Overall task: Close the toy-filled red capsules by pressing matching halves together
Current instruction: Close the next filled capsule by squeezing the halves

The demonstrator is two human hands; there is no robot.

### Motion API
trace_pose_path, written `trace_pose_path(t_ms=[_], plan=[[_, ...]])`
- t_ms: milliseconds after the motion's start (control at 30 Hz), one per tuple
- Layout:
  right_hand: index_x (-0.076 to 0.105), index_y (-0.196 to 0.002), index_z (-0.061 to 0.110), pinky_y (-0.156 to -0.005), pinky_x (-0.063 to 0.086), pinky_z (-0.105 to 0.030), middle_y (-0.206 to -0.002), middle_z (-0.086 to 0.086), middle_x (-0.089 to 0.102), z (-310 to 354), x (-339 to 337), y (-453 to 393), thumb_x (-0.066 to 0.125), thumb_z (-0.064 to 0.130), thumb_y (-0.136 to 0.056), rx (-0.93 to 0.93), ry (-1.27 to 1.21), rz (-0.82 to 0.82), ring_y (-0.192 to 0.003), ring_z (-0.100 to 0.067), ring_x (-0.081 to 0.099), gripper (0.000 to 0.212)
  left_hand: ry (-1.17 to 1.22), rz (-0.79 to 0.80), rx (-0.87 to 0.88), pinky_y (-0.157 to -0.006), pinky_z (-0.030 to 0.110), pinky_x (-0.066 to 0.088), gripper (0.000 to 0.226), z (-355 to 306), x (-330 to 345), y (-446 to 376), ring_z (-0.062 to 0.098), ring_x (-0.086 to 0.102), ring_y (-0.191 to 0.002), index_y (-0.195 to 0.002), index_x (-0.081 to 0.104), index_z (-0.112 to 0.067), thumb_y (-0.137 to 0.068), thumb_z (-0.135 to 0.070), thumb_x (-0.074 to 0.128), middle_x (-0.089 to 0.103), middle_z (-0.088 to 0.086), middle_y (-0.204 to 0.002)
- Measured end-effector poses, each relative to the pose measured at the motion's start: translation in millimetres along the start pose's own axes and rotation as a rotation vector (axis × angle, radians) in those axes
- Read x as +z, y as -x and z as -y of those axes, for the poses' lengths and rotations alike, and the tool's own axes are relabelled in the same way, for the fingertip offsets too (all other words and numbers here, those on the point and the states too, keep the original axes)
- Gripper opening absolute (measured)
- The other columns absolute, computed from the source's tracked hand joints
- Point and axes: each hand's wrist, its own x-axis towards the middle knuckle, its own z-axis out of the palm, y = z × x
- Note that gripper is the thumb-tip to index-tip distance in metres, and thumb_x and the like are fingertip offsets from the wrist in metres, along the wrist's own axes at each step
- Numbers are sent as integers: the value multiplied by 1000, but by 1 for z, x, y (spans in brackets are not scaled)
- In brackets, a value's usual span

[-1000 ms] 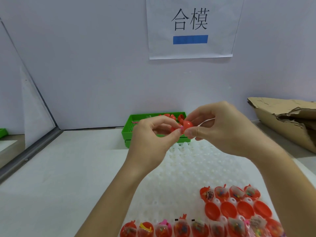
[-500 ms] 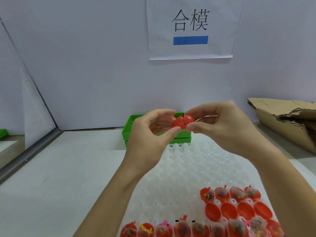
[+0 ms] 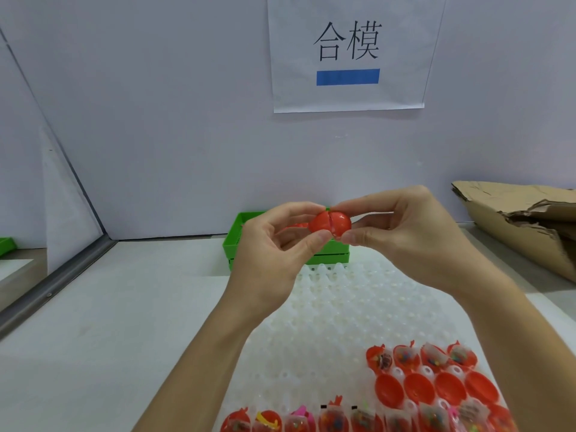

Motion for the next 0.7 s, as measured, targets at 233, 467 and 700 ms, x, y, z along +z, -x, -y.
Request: trace_pose_path(t_ms=[233, 467, 700], plan=[[75, -98, 32, -86, 59, -26, -91, 11, 78, -3, 1, 0, 80, 2, -77, -45, -30, -9, -87, -8, 75, 37, 33, 10, 3, -73, 16, 54, 27, 0, 0, 0, 6, 70, -75, -100, 73, -19, -80, -3, 78, 76, -7, -88], [74, -90, 33, -81, 58, -20, -86, 12, 78, -4, 5, -1, 82, 3, -76, -58, -55, -42, -84, -7, 75, 34, 35, 24, 12, -71, 15, 54, 25, -1, -1, 0, 6, 70, -75, -99, 71, -21, -81, -5, 78, 77, -5, -88], [74, -87, 35, -79, 58, -20, -84, 13, 78, -4, 7, -1, 82, 3, -77, -85, -51, -48, -82, -8, 75, 34, -6, 19, -11, -74, 18, 55, 26, -2, -3, 0, 11, 73, -82, -102, 73, -18, -79, -8, 80, 77, -2, -91]])
